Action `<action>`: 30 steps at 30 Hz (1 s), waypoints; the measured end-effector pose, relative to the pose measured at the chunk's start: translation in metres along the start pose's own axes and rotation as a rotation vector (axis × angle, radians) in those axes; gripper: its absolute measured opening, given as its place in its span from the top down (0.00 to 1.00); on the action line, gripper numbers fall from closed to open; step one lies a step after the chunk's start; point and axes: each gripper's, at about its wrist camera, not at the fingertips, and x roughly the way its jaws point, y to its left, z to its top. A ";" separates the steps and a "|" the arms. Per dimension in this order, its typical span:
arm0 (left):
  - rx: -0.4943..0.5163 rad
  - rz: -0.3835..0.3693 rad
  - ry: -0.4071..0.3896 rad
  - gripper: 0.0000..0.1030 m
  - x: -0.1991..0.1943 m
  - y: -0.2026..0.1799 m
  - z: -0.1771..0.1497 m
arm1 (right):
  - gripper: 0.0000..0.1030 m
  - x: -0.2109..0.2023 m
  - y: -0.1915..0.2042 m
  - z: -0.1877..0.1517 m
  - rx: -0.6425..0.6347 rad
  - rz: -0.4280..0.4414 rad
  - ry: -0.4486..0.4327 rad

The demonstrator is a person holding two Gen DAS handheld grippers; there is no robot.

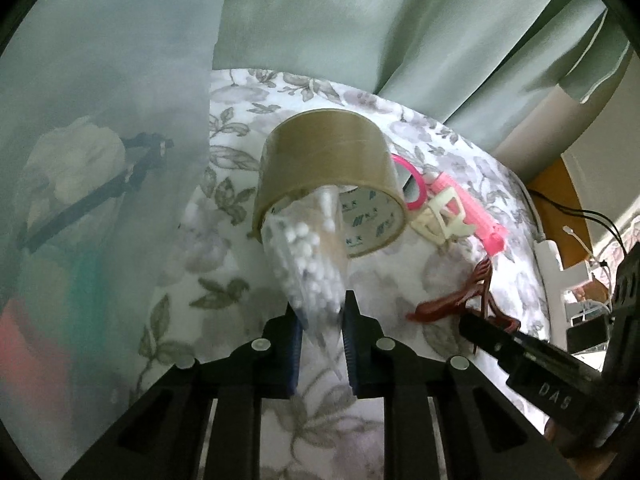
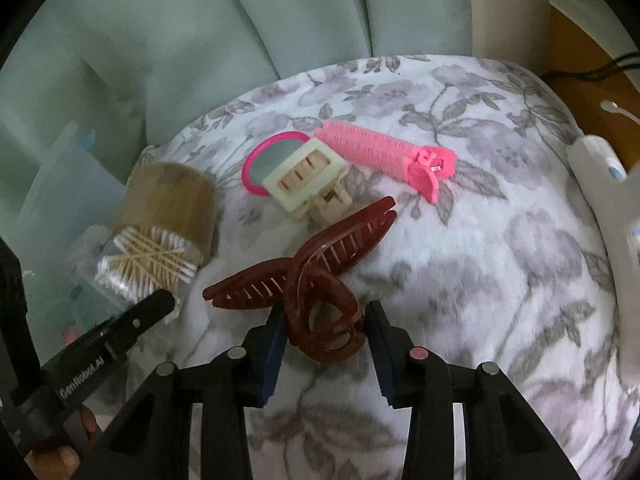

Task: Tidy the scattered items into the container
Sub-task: 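Grasp the cotton swab bag with the left gripper while the right grasps the red claw clip, then carry swab bag and claw clip into the clear box and open both grippers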

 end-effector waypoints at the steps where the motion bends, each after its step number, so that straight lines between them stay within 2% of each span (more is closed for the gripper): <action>1: 0.003 -0.002 -0.001 0.82 -0.002 -0.001 -0.002 | 0.59 -0.003 0.000 -0.004 0.003 0.000 0.002; 13: 0.063 -0.018 -0.048 0.83 -0.050 -0.014 -0.019 | 0.61 -0.050 0.007 -0.045 0.009 0.008 -0.013; 30: 0.111 -0.091 -0.247 0.83 -0.159 -0.020 -0.033 | 0.63 -0.134 0.041 -0.063 -0.052 0.014 -0.175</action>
